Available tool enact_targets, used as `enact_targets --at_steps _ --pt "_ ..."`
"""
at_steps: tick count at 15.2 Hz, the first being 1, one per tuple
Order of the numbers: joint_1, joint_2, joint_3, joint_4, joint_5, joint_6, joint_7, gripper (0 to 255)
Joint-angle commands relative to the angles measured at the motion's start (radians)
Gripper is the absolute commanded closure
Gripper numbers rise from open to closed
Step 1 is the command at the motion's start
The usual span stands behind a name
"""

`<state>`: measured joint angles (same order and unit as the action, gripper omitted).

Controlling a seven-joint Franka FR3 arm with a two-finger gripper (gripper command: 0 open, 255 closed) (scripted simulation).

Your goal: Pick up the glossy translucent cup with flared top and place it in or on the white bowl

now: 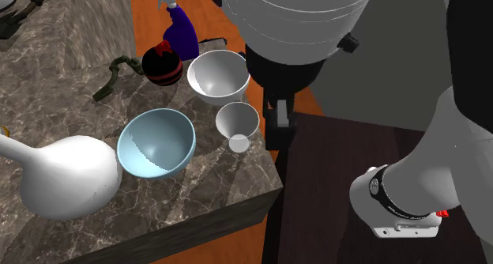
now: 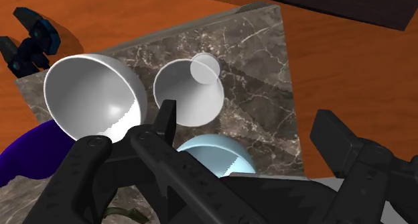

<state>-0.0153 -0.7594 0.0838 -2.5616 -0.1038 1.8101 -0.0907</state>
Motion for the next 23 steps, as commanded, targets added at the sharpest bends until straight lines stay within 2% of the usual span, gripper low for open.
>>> enact_targets --at_steps 1,7,12,19,23 --pt "-0.004 0.027 0.014 -0.045 -0.011 0.079 0.022 0" --pt "-0.038 0.186 0.051 -0.134 -0.075 0.332 0.097 0" --pt "-0.092 0.36 0.089 -0.158 -0.166 0.53 0.188 0" --pt "-0.129 0.446 0.09 -0.189 -0.224 0.646 0.224 0" --pt "-0.132 0.454 0.09 -0.191 -0.23 0.656 0.227 0"
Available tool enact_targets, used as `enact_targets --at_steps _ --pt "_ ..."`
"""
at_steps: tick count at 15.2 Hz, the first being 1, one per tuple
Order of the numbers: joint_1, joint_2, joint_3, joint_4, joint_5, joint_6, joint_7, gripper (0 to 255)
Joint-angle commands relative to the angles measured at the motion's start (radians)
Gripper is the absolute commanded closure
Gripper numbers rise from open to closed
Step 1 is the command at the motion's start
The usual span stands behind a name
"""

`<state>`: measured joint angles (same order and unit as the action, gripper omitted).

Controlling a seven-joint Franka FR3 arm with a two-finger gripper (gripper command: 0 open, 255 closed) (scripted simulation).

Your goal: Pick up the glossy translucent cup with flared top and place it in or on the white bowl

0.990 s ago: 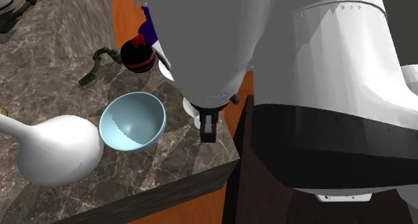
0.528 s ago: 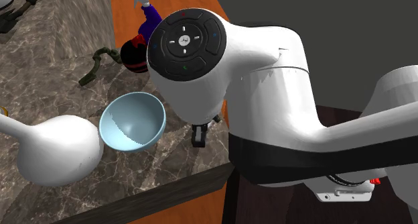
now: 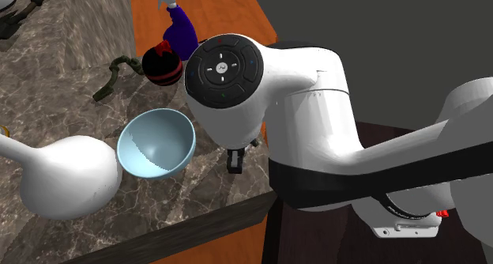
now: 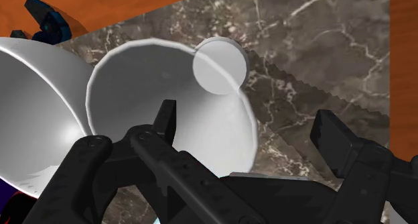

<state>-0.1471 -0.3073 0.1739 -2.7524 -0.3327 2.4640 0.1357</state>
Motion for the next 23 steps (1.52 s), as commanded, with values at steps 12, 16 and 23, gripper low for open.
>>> enact_targets --at_steps 12,16,23 --pt "-0.001 0.002 0.0 0.0 -0.001 0.002 0.001 255" --pt "0.008 -0.025 -0.005 0.008 0.016 -0.03 -0.017 255" --pt "0.03 -0.105 -0.019 0.045 0.062 -0.143 -0.069 255"
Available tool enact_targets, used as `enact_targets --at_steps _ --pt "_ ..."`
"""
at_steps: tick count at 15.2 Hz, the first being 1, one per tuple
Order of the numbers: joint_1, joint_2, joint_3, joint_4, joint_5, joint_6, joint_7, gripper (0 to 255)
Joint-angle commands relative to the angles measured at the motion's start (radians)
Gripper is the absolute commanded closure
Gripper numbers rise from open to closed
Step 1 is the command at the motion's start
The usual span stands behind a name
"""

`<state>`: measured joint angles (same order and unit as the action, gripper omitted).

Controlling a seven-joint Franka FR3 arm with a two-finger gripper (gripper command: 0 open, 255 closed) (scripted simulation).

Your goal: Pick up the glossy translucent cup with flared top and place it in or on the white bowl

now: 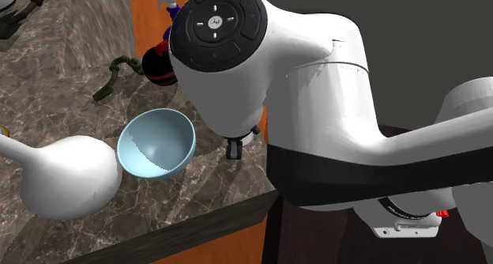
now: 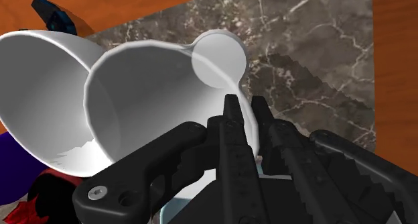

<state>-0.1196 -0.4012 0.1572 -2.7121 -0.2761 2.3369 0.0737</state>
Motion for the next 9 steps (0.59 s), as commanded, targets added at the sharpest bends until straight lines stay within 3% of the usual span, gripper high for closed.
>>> enact_targets --at_steps 1,9 --pt "0.005 -0.021 -0.004 0.011 0.011 -0.032 -0.013 255" --pt "0.02 -0.089 -0.014 0.072 0.041 -0.156 -0.056 255"
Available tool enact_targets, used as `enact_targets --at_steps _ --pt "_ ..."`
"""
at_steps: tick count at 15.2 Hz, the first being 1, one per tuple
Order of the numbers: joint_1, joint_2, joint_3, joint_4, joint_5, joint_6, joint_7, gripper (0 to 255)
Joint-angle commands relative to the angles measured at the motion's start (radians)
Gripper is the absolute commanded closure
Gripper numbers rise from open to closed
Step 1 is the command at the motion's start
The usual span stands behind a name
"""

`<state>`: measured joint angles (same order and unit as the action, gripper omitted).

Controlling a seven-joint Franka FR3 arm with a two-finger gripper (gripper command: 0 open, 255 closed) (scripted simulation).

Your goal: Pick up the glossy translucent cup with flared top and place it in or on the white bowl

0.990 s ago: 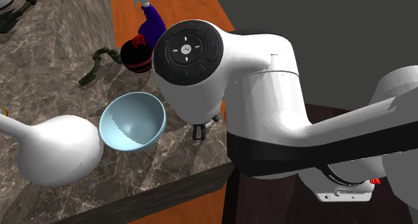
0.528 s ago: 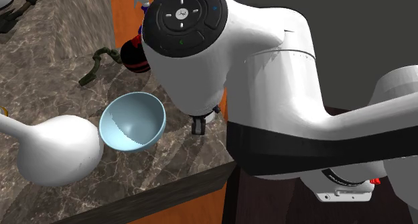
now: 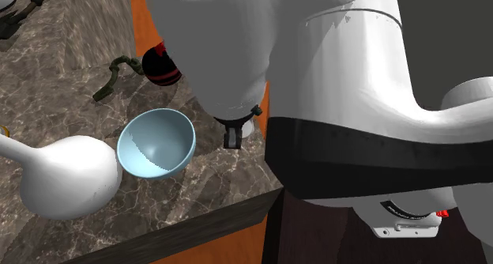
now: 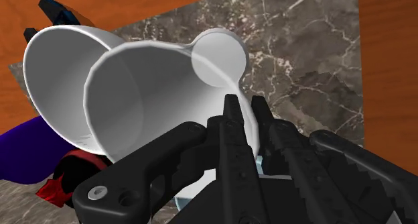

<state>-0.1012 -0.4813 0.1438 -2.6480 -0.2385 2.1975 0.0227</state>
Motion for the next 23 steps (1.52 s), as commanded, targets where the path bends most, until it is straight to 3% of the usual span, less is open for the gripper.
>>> enact_targets --at_steps 1,15,23 --pt "0.003 -0.016 -0.002 0.016 0.007 -0.032 -0.01 255" --pt "0.013 -0.081 -0.012 0.151 0.033 -0.225 -0.063 255" --pt "-0.067 0.085 -0.132 0.331 -0.028 -0.201 -0.221 255"
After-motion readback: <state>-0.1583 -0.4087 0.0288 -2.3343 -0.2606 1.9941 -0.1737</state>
